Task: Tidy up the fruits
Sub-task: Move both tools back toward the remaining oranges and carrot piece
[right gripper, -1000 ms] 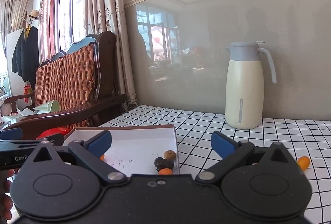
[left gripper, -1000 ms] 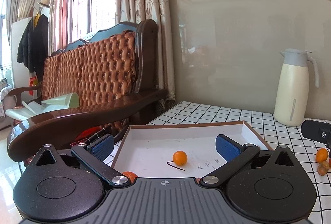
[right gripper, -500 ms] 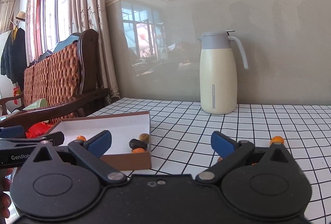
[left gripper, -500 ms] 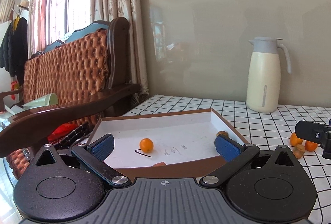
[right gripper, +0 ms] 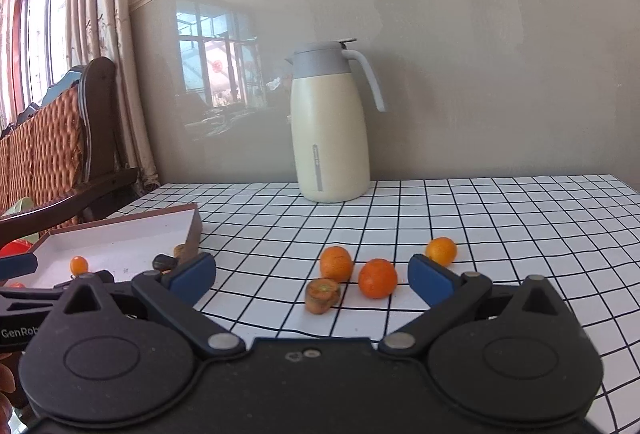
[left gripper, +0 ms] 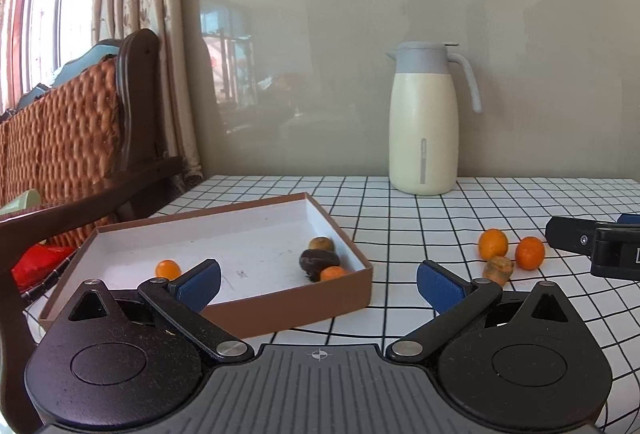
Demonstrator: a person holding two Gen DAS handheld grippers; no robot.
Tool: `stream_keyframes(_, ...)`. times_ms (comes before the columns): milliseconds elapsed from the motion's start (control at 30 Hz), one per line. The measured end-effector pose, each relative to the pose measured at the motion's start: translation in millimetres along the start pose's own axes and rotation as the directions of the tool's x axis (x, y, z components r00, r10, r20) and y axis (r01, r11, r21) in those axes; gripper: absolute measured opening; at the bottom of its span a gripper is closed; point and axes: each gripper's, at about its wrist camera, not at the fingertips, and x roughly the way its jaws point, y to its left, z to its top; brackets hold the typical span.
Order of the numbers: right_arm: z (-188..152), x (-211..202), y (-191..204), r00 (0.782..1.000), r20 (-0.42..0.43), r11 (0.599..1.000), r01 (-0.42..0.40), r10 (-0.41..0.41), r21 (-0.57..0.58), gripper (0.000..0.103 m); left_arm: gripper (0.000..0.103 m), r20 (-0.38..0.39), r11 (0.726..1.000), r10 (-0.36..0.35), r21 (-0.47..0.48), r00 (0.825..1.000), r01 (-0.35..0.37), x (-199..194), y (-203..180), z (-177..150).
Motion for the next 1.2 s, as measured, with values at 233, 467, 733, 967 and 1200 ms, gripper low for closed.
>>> stream_keyframes(233,0,3,-27,0.998,-0.002,0.998,0.059,-0.059,0.028,0.097,0.103,-0.022,0.997,-0.071,0.032,0.997,0.072,16,-38,0)
stream_keyframes(467,1,5,-56,0.993,-0.012,0.992,0.115,-0.114,0.053,0.093,0.103,-0.047,0.989,-0.138,0.051,0.989,0.141,31,-74,-1)
stream_keyframes(733,1,15,-85,0.988,-0.034,0.984,0.156,-0.153,0.081,0.08,0.103,-0.066,0.979,-0.195,0.052,0.979,0.199,49,-108,-3)
stream_keyframes(967,2,23,-99,0.983,-0.035,0.979,0.185,-0.183,0.084,0.074,0.097,-0.086,0.975,-0.207,0.062,0.975,0.212,67,-131,-3)
stream_keyframes(1200,-1,38,-110,0.977,-0.083,0.976,0.205,-0.199,0.077,0.062,0.089,-0.098,0.976,-0.204,0.059,0.974,0.211,80,-142,-3)
